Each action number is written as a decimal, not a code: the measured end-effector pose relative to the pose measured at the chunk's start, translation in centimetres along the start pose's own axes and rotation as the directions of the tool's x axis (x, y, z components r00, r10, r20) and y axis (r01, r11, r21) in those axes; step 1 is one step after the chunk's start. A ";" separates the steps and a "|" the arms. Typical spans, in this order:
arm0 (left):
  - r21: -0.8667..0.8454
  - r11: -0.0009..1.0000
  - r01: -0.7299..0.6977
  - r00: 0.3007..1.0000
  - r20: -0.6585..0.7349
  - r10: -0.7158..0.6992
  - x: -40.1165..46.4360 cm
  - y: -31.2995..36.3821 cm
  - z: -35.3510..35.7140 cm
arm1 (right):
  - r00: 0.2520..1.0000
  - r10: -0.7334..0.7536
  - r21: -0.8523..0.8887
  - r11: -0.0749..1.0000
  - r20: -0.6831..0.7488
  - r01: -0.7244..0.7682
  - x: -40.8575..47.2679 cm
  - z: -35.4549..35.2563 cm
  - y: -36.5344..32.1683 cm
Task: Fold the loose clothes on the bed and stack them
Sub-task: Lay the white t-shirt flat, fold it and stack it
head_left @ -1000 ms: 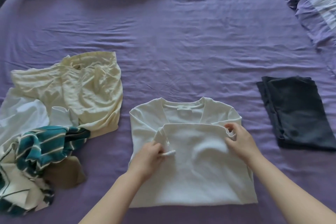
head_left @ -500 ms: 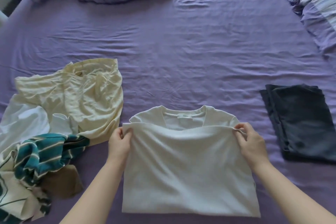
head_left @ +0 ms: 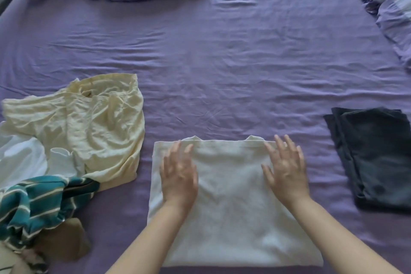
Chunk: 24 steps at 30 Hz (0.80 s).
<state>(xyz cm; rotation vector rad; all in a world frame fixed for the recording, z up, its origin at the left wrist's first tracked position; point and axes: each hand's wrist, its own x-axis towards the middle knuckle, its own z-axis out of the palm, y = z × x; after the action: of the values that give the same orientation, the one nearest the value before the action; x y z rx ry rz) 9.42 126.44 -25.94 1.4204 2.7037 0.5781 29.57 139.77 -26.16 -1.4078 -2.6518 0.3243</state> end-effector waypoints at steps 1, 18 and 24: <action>0.026 0.991 -0.134 0.990 0.054 0.133 -0.9 1.1 0.7 | 0.997 -0.068 -0.062 0.996 0.032 0.070 -0.3 0.5 -0.4; 0.145 0.983 -0.114 0.861 0.508 0.025 -4.5 9.6 5.5 | 0.986 0.125 0.145 0.979 0.110 -0.140 -0.7 0.1 5.2; -0.067 0.991 -0.112 0.810 0.572 0.130 -5.5 15.0 5.6 | 0.950 0.260 0.332 0.893 0.173 -0.305 -7.5 0.0 4.3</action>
<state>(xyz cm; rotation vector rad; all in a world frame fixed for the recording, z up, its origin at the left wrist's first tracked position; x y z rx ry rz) 25.52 131.46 -26.83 1.4682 2.1270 0.1432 37.17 135.91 -27.28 -1.6867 -2.3060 0.9008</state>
